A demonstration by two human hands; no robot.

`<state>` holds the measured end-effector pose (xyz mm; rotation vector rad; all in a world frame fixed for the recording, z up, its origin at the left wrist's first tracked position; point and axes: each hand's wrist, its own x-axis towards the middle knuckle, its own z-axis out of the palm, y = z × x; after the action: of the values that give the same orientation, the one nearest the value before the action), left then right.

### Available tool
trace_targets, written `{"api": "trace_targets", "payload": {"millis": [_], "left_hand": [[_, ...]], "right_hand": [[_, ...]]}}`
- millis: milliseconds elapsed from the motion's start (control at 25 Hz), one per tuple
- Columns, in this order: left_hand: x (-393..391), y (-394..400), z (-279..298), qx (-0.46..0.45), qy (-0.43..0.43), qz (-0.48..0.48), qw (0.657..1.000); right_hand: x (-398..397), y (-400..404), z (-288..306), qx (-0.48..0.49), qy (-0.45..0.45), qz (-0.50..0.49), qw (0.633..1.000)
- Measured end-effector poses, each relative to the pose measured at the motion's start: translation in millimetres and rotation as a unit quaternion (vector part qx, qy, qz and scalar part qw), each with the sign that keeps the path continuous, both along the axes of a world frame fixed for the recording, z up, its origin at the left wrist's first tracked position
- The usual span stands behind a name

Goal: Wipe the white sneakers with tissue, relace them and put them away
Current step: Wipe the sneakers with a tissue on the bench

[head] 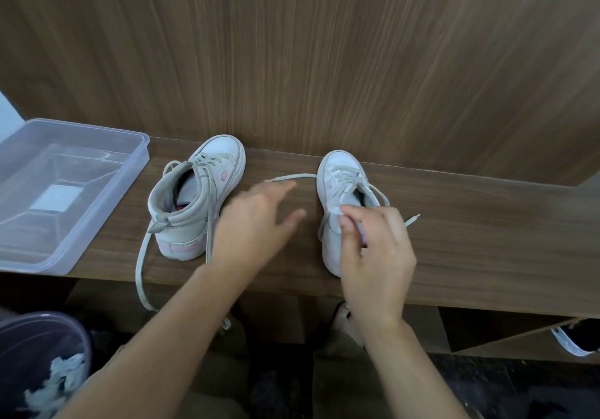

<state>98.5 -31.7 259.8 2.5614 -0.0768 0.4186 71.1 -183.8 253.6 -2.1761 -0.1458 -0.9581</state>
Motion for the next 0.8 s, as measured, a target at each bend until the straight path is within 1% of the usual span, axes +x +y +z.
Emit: {"api": "trace_targets", "payload": {"millis": [40, 80, 120, 160, 240, 320, 440, 480, 520, 560, 640, 680, 720, 800], "left_hand": [[-1.8, 16.8, 0.6, 0.044, -0.043, 0.065, 0.996], [-4.0, 33.6, 1.7, 0.094, -0.052, 0.133, 0.985], [-5.1, 49.7, 0.7, 0.131, -0.023, 0.19, 0.973], [-5.2, 62.2, -0.4, 0.148, 0.025, 0.23, 0.962], [-2.6, 76.8, -1.6, 0.122, 0.11, 0.259, 0.952], [3.2, 79.4, -1.8, 0.063, 0.13, 0.247, 0.958], [4.5, 75.5, 1.0, 0.015, 0.091, 0.219, 0.971], [3.4, 74.3, 3.2, -0.023, 0.084, 0.213, 0.973], [0.7, 73.2, 4.6, -0.085, 0.085, 0.205, 0.971], [-3.8, 71.3, 5.3, -0.167, 0.093, 0.193, 0.963], [-17.9, 63.7, 5.1, -0.329, 0.129, 0.148, 0.924], [-27.3, 58.4, 4.2, -0.378, 0.147, 0.114, 0.907], [-35.9, 54.0, 0.9, -0.388, 0.153, 0.082, 0.905], [-49.0, 50.3, -6.5, -0.349, 0.121, 0.04, 0.928]], "right_hand": [[0.1, 7.7, -2.7, -0.023, -0.019, 0.023, 0.999], [0.7, 14.7, -5.7, -0.046, -0.036, 0.041, 0.997], [2.0, 21.3, -8.8, -0.063, -0.046, 0.057, 0.995], [3.6, 26.9, -11.9, -0.073, -0.048, 0.07, 0.994], [5.5, 36.5, -17.5, -0.081, -0.034, 0.089, 0.992], [5.5, 42.8, -21.6, -0.084, -0.017, 0.095, 0.992], [6.0, 45.6, -23.6, -0.076, -0.001, 0.095, 0.993], [7.2, 45.6, -22.8, -0.064, 0.006, 0.093, 0.994], [8.6, 45.6, -21.0, -0.044, 0.015, 0.089, 0.995], [9.8, 46.2, -18.7, -0.021, 0.026, 0.085, 0.996], [11.4, 47.1, -13.1, 0.02, 0.047, 0.081, 0.995], [12.0, 46.8, -10.4, 0.031, 0.055, 0.088, 0.994], [11.6, 46.3, -8.6, 0.034, 0.062, 0.101, 0.992], [6.5, 47.4, -7.2, 0.013, 0.088, 0.144, 0.986]]}}
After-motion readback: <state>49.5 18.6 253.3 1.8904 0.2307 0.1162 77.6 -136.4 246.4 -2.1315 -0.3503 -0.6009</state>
